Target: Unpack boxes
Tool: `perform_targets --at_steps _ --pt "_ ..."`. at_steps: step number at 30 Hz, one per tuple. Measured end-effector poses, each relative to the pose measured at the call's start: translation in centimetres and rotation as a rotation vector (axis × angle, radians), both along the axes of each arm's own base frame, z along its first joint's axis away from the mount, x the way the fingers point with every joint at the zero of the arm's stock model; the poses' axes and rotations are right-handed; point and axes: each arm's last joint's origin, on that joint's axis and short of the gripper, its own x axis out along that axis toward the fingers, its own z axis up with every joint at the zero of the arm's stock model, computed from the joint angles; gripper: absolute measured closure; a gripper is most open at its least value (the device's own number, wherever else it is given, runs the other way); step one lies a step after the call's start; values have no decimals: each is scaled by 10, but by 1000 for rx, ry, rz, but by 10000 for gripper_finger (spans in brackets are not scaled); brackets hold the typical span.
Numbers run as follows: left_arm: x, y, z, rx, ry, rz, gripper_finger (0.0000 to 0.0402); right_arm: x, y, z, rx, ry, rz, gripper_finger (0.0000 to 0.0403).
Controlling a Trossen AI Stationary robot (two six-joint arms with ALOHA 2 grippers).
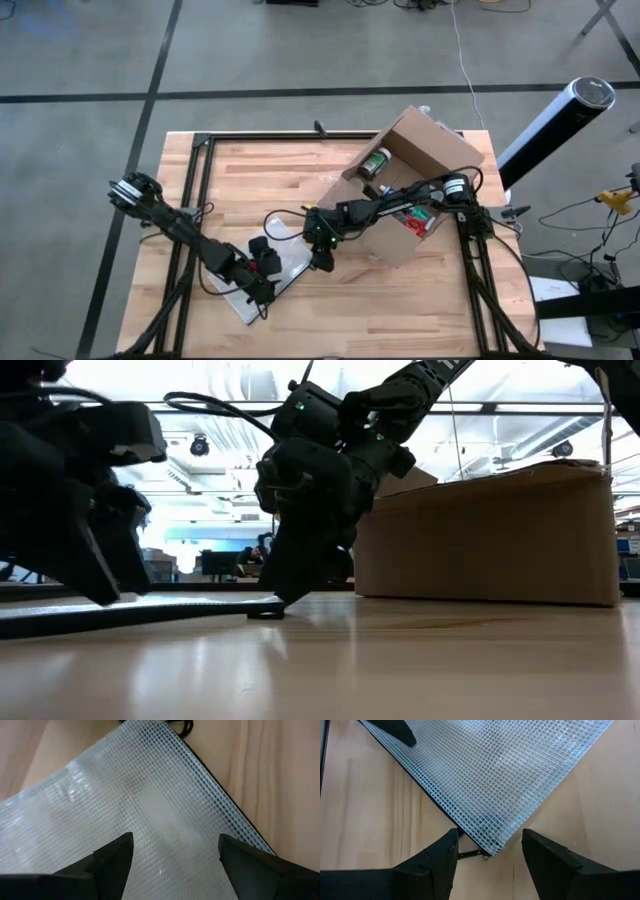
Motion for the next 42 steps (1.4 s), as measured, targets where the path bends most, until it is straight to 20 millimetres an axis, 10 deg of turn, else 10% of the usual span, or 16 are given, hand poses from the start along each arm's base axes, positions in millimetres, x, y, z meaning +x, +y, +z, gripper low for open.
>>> perform_targets --at_steps 7,23,34,42 --pt "-10 -9 23 -85 117 -55 125 -1 -2 -1 -7 5 -4 202" --pt "-30 -15 -4 -260 161 -8 126 2 -1 -35 71 71 1 203" --pt "-24 -6 -10 -223 69 -23 126 12 1 -24 129 -7 40 213" --pt "-16 -3 -5 -171 15 -25 126 16 3 -20 109 -38 69 315"
